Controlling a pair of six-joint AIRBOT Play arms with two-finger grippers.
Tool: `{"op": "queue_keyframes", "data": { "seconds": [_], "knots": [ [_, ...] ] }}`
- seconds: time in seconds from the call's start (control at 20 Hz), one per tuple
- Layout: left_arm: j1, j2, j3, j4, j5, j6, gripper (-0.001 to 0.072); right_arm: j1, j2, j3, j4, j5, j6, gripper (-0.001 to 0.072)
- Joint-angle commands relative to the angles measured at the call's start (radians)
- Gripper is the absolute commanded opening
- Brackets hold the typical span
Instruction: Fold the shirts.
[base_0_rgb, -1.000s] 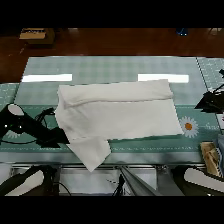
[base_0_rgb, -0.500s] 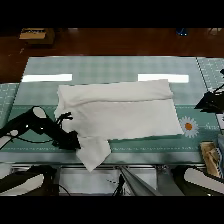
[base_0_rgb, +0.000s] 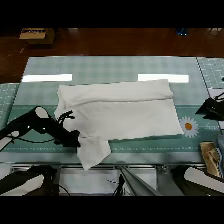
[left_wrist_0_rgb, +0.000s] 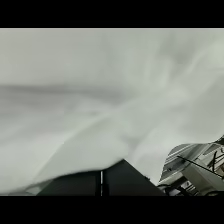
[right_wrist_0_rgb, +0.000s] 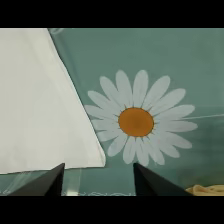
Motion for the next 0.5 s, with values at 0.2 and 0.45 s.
{"op": "queue_keyframes", "data": {
  "seconds": [0.2,0.45],
  "knots": [
    [-0.001,0.089,0.000,0.002,-0.025,0.000,0.0019,-0.069,-0.004,-0.261,0.105,-0.151,-0.091,0.0531],
    [-0.001,0.089,0.000,0.002,-0.021,0.000,0.0019,-0.062,-0.047,-0.366,0.205,-0.212,-0.142,0.0525]
  ]
}}
